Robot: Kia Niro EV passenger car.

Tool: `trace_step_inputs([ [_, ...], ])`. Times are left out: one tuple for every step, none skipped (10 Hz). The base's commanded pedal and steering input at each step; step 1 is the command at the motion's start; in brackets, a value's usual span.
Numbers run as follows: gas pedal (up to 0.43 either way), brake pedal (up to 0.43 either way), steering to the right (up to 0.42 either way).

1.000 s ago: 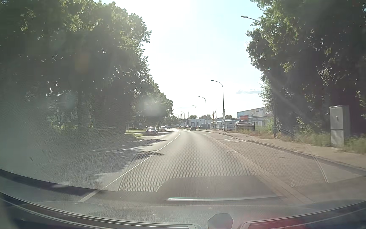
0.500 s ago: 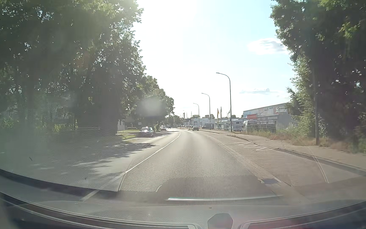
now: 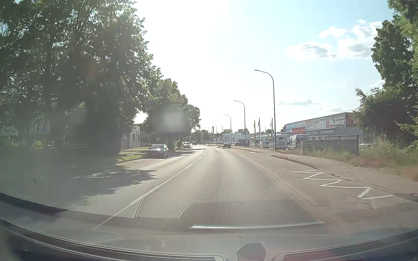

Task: Follow the waypoints while adhering to traffic rules and regulations

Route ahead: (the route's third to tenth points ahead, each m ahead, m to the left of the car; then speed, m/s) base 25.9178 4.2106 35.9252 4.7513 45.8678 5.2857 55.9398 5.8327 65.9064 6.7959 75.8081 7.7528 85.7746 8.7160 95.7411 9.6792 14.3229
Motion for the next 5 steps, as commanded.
trace_step_inputs([
  [0.118,0.006,-0.007],
  [0.110,0.006,-0.007],
  [0.098,0.006,-0.005],
  [0.098,0.006,-0.004],
  [0.087,0.006,-0.004],
])
